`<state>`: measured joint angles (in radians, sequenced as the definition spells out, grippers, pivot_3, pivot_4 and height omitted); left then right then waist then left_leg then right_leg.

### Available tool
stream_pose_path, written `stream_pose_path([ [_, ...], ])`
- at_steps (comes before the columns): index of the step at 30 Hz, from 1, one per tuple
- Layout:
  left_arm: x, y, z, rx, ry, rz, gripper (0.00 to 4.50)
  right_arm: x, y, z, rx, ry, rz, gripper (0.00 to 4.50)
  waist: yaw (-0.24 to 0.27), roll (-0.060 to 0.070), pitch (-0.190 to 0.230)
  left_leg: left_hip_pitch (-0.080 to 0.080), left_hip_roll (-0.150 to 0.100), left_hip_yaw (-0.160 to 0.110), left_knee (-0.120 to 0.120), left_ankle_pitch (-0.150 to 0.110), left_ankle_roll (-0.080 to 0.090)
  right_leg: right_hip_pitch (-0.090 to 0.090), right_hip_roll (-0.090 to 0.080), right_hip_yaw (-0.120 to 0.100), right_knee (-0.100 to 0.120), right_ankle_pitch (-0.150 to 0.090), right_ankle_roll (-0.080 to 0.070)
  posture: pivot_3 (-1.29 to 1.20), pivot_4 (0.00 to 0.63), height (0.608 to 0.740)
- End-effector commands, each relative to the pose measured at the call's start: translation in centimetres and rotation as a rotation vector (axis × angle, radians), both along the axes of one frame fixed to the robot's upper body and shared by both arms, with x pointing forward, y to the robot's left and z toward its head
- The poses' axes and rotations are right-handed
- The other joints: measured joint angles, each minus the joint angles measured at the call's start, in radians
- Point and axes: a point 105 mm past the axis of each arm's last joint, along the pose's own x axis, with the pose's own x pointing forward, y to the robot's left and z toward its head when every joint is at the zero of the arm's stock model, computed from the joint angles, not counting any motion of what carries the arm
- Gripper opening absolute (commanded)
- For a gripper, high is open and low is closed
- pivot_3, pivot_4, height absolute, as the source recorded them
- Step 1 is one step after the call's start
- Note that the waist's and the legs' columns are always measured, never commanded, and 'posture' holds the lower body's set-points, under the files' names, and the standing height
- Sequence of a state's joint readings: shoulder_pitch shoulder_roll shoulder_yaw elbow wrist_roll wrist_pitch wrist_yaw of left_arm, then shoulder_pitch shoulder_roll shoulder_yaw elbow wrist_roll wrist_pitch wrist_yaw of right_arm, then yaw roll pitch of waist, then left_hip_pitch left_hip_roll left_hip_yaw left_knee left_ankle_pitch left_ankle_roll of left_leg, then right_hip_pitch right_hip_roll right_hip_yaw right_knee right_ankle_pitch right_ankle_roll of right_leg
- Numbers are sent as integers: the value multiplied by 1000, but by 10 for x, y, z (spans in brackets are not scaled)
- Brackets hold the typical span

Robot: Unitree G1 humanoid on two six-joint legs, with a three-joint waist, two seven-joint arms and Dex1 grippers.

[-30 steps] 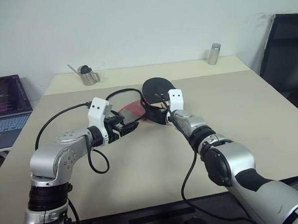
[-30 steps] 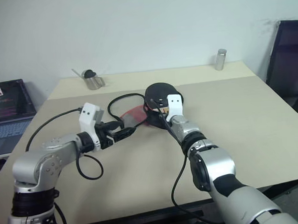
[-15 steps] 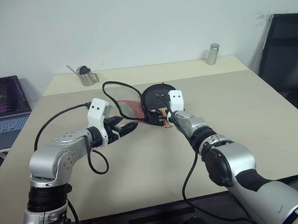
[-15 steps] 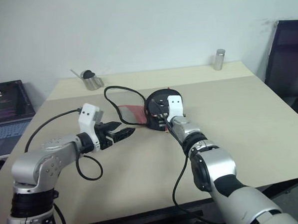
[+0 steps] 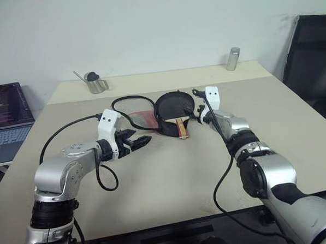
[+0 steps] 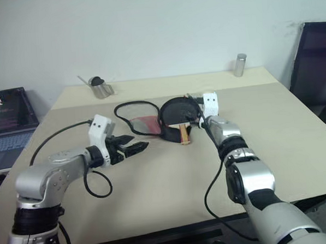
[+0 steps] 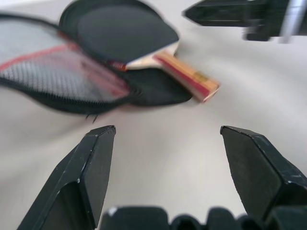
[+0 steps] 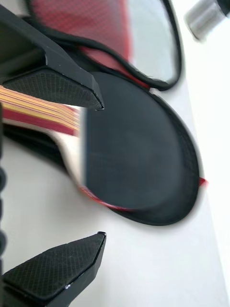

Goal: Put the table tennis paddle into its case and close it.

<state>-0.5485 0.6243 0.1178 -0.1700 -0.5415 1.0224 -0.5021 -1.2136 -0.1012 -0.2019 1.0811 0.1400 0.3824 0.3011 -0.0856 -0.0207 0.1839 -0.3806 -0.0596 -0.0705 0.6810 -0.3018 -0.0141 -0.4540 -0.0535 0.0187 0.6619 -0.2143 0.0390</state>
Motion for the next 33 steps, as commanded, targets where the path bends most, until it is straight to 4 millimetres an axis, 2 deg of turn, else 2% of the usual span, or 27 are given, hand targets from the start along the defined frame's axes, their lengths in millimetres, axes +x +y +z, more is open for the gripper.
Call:
stream_pose_path([
  [1,22,8,7,8,-49,118,3832,-7,8,12,3,-42,81,4479,2,0,0,0,0,0,0,0,0,0,0,0,0,0,0,0,150,740],
  [4,37,11,-1,-14,-26,204,3832,-12,6,10,2,-39,84,4479,4,0,0,0,0,0,1,0,0,0,0,0,1,0,0,0,150,740],
  [13,59,-25,5,-91,-61,144,3832,-15,-3,14,-14,-54,50,4479,5,0,0,-1,0,0,1,1,0,-1,0,-1,1,0,0,0,150,740],
  [19,66,-24,-5,-75,-31,197,3832,-17,-8,12,-30,-60,35,4479,3,0,0,0,0,0,1,1,0,-1,0,0,1,0,0,0,150,740],
  [22,64,-22,-9,-75,-9,202,3252,-17,-12,13,-33,-62,26,4500,4,0,0,-1,0,1,1,1,0,-1,0,0,2,0,0,0,150,740],
  [27,61,-21,-9,-67,4,187,1479,-18,-16,11,-55,-61,18,4500,4,0,0,-1,0,0,1,1,0,-1,0,-1,1,0,0,0,150,740],
  [31,50,-24,-6,-66,24,127,62,-19,-19,12,-67,-65,24,4500,3,0,0,-1,0,0,1,1,0,-1,0,0,1,0,0,0,150,740],
  [33,45,-26,-9,-59,40,101,23,-20,-21,11,-73,-62,24,4500,2,0,0,-1,0,1,1,1,0,-1,0,0,1,0,0,0,150,740],
])
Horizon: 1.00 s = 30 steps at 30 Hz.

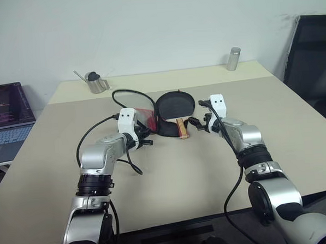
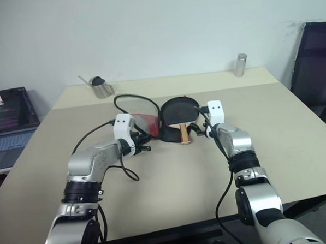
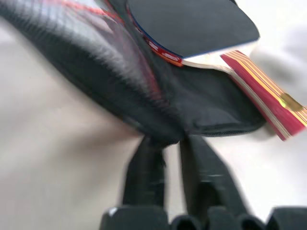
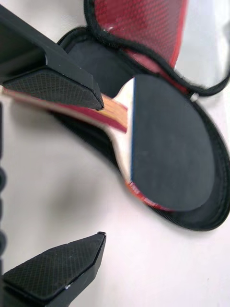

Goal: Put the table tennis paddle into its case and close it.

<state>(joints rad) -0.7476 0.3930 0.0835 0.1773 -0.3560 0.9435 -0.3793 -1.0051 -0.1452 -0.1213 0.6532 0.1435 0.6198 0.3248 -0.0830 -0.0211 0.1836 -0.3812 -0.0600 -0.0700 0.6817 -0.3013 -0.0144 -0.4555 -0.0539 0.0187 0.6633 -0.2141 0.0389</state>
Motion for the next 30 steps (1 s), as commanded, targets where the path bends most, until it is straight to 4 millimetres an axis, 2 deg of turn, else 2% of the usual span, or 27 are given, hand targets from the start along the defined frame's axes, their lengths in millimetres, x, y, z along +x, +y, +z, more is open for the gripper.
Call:
stream_pose_path([
  [1,-11,-1,7,20,-15,-57,23,-2,2,16,-2,-53,26,4500,-1,0,0,0,0,0,0,0,0,0,0,0,0,0,0,0,150,740],
  [5,-24,11,-8,64,36,-60,23,-8,3,15,-20,-50,55,4500,-2,0,0,0,0,0,0,0,0,0,0,0,0,0,0,0,150,740],
  [13,-41,23,-13,90,77,-81,23,-14,0,12,-37,-42,61,4500,0,0,0,0,0,0,0,0,0,0,0,0,0,0,0,0,150,740],
  [19,-46,20,-13,84,85,-107,23,-17,2,12,-45,-40,79,4500,0,0,0,0,0,0,0,0,0,0,0,0,0,0,0,0,150,740],
  [24,-61,7,-17,100,113,-199,23,-19,2,13,-58,-38,88,4500,0,0,0,0,0,0,0,0,0,0,0,0,0,0,0,0,150,740],
  [30,-76,7,-23,121,150,-251,23,-22,-1,10,-79,-26,95,4500,1,0,0,0,0,0,0,0,0,0,0,0,0,0,0,0,150,740],
])
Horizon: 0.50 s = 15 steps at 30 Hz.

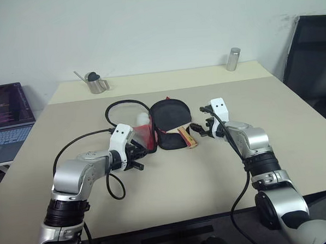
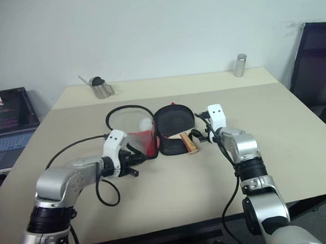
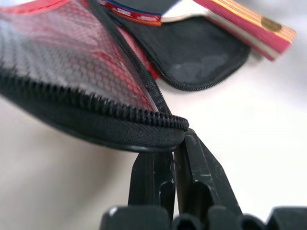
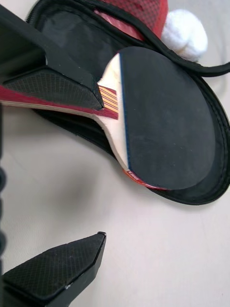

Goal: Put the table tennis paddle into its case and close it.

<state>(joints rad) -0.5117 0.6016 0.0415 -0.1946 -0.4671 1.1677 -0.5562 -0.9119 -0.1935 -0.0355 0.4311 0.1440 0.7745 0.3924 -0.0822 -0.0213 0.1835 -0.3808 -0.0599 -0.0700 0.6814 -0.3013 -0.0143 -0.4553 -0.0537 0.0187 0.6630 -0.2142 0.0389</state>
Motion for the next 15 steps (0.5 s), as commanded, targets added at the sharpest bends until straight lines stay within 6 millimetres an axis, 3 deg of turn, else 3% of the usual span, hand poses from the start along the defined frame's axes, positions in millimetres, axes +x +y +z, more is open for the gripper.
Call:
stream_pose_path([
  [1,-10,-6,-3,7,24,-52,23,-2,0,13,4,-45,16,4500,1,0,0,0,0,0,0,0,0,0,0,0,0,0,0,0,150,740],
  [8,-17,-8,-7,20,37,-74,23,-10,7,15,86,25,60,4500,1,0,0,0,0,0,0,0,0,0,0,0,0,0,0,0,150,740],
  [15,-5,0,-5,50,7,-14,23,-26,35,29,171,58,161,4500,2,0,0,0,0,0,0,0,0,0,0,0,0,0,0,0,150,740],
])
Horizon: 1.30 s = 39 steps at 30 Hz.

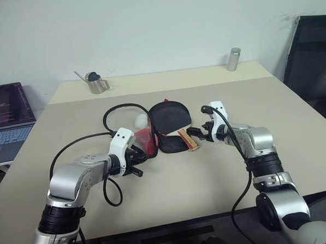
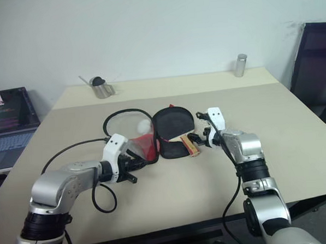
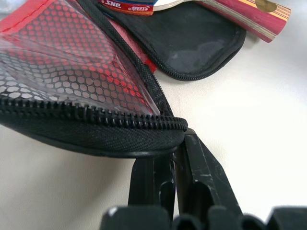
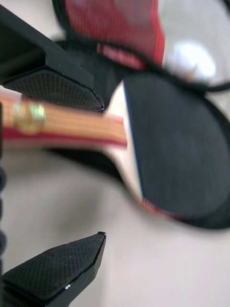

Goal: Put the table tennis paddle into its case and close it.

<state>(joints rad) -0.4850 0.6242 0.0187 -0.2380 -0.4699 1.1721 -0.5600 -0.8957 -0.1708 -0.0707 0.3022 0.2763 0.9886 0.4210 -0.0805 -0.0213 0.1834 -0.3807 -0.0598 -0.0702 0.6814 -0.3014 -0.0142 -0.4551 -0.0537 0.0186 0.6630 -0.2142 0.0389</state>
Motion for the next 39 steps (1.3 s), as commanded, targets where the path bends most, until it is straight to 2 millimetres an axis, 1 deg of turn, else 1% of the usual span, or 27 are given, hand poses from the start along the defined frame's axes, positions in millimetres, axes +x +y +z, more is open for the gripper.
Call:
stream_pose_path([
  [1,4,3,-1,20,-2,23,23,-6,16,24,34,-65,50,4500,2,0,0,0,0,0,0,0,0,0,0,0,0,0,0,0,150,740],
  [2,5,3,-1,18,-4,26,23,-6,18,23,28,-66,50,4500,3,0,0,0,0,0,0,0,0,0,0,0,0,0,0,0,150,740],
  [5,6,2,5,-3,-20,20,770,-4,24,10,-26,-75,30,4500,7,0,-1,0,0,0,0,0,0,0,0,0,1,0,0,0,150,740],
  [8,3,4,9,-4,-27,2,1815,0,23,3,-107,-113,9,4500,9,0,-1,0,0,-1,0,0,0,0,0,0,1,0,-1,0,150,740],
  [10,0,7,12,14,-37,-16,1815,1,24,0,-127,-124,8,4500,9,0,-1,0,0,0,0,0,0,0,0,0,0,0,-1,0,150,740],
  [13,-5,11,10,59,-47,-47,1815,3,26,-3,-135,-129,12,4500,8,0,-1,0,0,0,0,0,0,0,0,0,0,0,-1,0,150,740],
  [15,-7,14,14,58,-57,-52,1815,3,28,-3,-142,-133,18,4500,9,0,-1,0,0,0,0,0,0,0,0,0,0,0,-1,0,150,740],
  [18,-5,25,22,50,-82,-18,1815,3,30,-6,-153,-132,20,4500,11,0,-1,0,0,-1,0,0,0,0,0,0,0,0,-1,0,150,740],
  [22,0,38,25,63,-98,37,1815,1,38,-13,-177,-127,35,4500,12,0,-1,0,0,-1,0,0,0,0,0,0,0,0,-1,0,150,740],
  [26,-1,36,25,59,-100,32,1815,-3,45,-22,-223,-128,54,4500,15,0,-1,0,0,-1,0,0,0,0,0,-1,0,0,-1,0,150,740],
  [30,-2,32,25,56,-100,24,1815,0,43,-31,-271,-119,32,4500,16,-1,-1,0,0,-1,0,0,0,0,0,-1,0,0,-1,0,150,740],
  [34,-2,32,25,55,-102,24,1843,5,37,-34,-282,-113,-8,3603,16,-1,-1,0,0,-1,0,0,0,0,0,-1,0,0,-1,0,150,740],
  [35,-2,32,25,55,-103,24,1843,6,36,-33,-281,-114,-12,3162,16,-1,-1,0,0,-1,0,0,0,0,0,-1,0,0,-1,0,150,740],
  [39,0,32,25,56,-105,30,1843,9,33,-27,-274,-129,-24,1848,16,-1,-1,0,0,-1,0,0,0,0,0,-1,0,0,-1,0,150,740],
])
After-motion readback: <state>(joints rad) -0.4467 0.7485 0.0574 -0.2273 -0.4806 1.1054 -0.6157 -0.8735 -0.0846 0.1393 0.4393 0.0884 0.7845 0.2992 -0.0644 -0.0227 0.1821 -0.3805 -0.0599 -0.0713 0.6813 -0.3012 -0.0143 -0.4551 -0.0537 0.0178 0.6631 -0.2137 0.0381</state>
